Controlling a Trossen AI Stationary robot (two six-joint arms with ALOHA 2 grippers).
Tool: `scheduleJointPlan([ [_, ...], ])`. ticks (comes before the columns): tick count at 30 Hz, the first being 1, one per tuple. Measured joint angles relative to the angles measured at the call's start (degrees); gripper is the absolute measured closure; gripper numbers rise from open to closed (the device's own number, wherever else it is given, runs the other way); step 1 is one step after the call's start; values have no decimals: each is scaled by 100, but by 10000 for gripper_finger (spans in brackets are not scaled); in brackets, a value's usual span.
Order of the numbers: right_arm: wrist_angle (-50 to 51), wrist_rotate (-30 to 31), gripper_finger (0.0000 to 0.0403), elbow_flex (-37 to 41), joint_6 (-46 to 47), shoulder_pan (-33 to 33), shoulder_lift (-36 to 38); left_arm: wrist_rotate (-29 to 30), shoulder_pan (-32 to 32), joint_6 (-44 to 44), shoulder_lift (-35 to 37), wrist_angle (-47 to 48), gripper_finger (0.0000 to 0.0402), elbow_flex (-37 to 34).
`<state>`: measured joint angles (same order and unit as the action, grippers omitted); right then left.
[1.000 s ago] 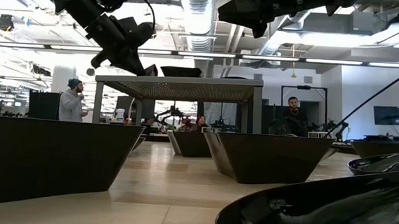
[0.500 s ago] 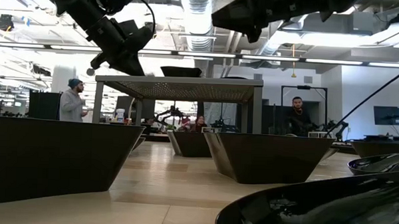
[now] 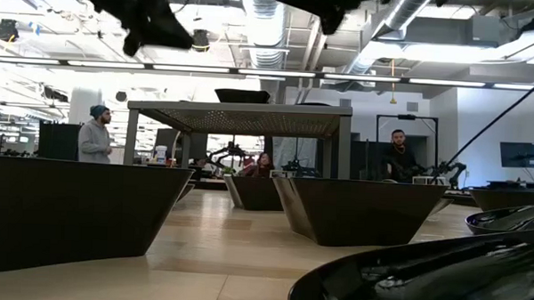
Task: Pick & Place Mini shaped plates
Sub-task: Stack the black distorted square plate on top of the black distorted square plate on the shelf
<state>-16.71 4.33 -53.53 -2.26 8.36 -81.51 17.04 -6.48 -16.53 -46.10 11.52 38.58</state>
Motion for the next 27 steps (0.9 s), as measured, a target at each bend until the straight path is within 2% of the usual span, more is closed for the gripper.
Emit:
scheduleJointPlan([
  [3, 423, 0, 301, -413, -80, 170, -413, -220, 362, 34, 205, -17, 325, -1],
  [8, 2043, 12, 301, -1199, 71, 434, -1133, -240, 869, 270, 181, 12, 325, -12],
  [11, 2614, 162, 301, -1413, 83, 621, -1588, -243, 1032, 284, 79, 21, 326, -15],
  [16, 2868, 722, 301, -1648, 83, 767, -2217, -212, 1062, 281, -56, -36, 326, -12],
  [22, 3543, 713, 295, -1967, 321, 640, -2742, -211, 1060, 281, -168, -147, 326, -12],
  [27, 3777, 755, 265, -2046, 374, 487, -3063, -210, 1060, 281, -164, -157, 326, -12],
])
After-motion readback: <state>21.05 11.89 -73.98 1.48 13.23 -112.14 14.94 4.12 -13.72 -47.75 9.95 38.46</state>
